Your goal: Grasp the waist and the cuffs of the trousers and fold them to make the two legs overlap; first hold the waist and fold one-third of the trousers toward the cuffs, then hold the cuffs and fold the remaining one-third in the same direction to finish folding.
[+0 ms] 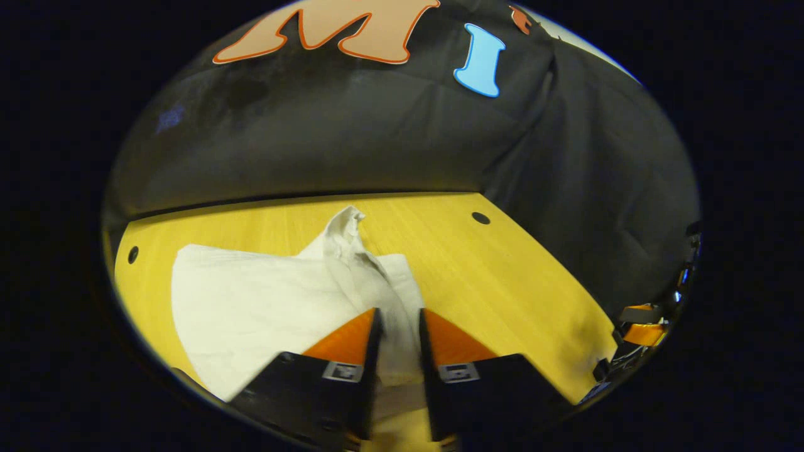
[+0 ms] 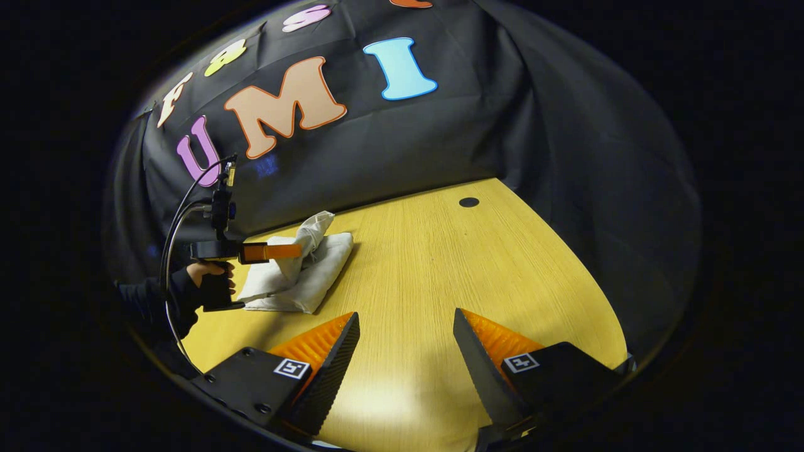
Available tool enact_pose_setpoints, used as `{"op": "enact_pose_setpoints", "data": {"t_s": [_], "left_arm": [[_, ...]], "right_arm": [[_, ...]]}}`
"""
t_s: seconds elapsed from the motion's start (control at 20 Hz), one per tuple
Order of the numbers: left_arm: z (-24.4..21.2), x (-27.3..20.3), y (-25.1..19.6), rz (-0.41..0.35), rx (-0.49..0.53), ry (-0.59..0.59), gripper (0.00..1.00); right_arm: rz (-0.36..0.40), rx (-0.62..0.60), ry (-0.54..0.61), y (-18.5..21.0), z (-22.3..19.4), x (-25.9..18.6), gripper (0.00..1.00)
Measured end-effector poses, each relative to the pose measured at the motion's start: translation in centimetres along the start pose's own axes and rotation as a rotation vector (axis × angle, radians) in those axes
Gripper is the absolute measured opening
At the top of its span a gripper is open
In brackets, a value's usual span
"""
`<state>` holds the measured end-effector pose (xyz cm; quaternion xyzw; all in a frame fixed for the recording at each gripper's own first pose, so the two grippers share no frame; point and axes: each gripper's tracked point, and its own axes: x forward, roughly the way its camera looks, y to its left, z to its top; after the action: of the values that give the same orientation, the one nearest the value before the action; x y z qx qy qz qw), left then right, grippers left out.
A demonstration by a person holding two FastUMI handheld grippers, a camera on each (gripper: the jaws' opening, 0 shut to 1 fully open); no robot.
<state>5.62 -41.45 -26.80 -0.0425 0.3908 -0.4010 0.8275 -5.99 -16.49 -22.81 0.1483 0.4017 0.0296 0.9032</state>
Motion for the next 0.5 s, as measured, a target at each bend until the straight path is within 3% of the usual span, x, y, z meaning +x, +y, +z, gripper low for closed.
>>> {"op": "enact_pose_setpoints", "data": {"t_s": [0.1, 0.3, 0.5], "left_arm": [[0.6, -0.4, 0.6, 0.040, 0.047, -0.035, 1.00], [2.9, -4.8, 1.3, 0.159, 0.218, -0.152, 0.96], [4.6, -10.1, 1.2, 0.274, 0.274, -0.322, 0.95]], "right_arm": [[0.020, -0.008, -0.008, 1.0, 0.5, 0.3, 0.96], [0.044, -0.101, -0.078, 4.2, 2.7, 0.5, 0.96], [0.072, -0.172, -0.230, 10.1, 6.8, -0.2, 0.96]]}}
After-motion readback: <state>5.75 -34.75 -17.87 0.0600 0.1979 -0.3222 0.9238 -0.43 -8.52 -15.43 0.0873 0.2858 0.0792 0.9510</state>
